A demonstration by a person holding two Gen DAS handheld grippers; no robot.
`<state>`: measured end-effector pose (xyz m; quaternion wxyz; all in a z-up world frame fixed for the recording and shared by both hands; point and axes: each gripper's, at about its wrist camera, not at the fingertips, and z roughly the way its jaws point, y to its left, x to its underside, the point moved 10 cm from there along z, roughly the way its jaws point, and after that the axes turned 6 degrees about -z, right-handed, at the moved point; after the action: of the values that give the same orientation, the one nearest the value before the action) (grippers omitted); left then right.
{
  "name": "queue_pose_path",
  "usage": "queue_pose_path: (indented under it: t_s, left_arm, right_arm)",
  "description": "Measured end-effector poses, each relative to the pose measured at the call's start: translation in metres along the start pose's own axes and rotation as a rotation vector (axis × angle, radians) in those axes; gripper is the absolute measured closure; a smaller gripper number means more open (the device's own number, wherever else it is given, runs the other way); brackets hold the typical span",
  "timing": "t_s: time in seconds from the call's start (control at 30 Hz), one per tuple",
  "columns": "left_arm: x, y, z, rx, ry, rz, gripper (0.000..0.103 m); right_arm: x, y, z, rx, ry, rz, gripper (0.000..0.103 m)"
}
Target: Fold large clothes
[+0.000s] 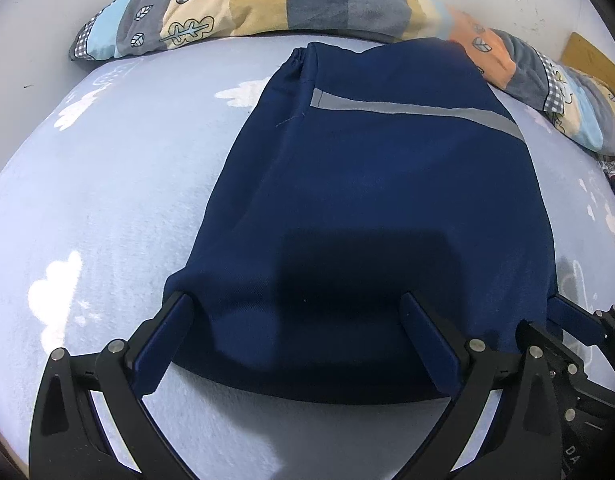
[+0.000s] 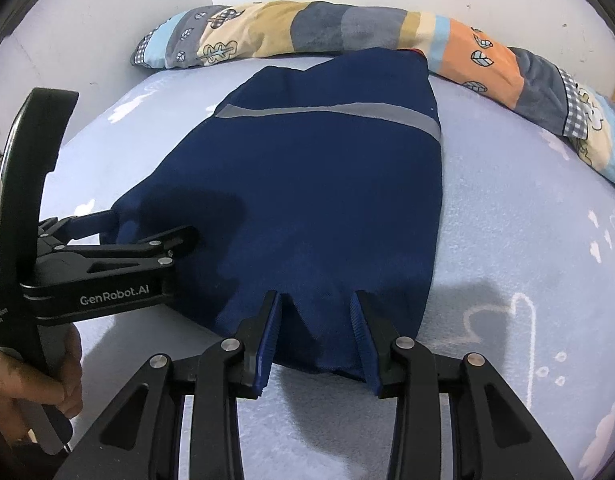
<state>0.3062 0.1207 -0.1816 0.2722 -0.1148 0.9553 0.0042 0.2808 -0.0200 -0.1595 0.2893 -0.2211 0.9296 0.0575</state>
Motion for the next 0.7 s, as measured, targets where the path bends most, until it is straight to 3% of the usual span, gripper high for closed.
queue_pose_path:
  t_s: [0.7]
  left_arm:
    - [0.0008,-0.0011,0.0016,-0.002,-0.004,0.003,0.000]
  right_arm:
    - [0.0017,0.0008,0.0027,0.021,0.005,-0.017,0.065]
